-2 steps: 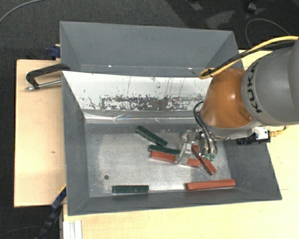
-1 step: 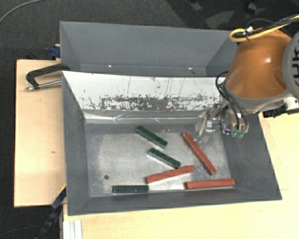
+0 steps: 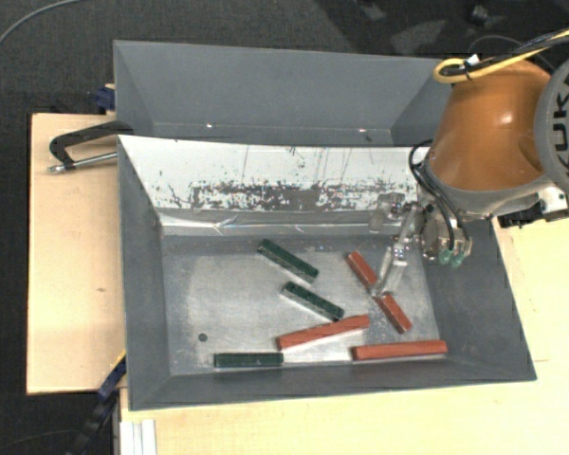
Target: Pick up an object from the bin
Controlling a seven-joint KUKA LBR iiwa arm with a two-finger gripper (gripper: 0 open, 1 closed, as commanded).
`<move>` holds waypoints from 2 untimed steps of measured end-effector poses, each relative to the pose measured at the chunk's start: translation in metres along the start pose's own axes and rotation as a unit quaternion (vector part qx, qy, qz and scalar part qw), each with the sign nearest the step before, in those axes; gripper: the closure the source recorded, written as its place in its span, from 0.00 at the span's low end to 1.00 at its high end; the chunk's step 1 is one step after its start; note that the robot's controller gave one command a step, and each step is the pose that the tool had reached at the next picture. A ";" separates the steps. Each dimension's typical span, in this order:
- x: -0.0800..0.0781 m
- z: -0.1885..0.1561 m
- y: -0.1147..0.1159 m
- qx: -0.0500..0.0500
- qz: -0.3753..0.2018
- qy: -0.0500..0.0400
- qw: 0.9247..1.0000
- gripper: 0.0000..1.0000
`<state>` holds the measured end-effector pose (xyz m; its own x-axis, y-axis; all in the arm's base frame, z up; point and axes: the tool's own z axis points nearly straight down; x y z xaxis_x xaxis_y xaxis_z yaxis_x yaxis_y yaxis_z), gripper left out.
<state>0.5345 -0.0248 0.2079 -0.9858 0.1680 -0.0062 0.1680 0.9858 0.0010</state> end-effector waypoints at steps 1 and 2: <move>-0.036 0.142 0.033 0.000 -0.031 0.005 1.000 0.00; -0.018 0.137 0.105 -0.002 -0.017 0.003 1.000 0.00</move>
Offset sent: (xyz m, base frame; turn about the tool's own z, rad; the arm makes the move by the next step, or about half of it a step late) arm 0.0422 0.0256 -0.1379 -0.0602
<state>0.5705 0.0754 0.0716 -0.9909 0.1342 -0.0006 0.1342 0.9909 0.0048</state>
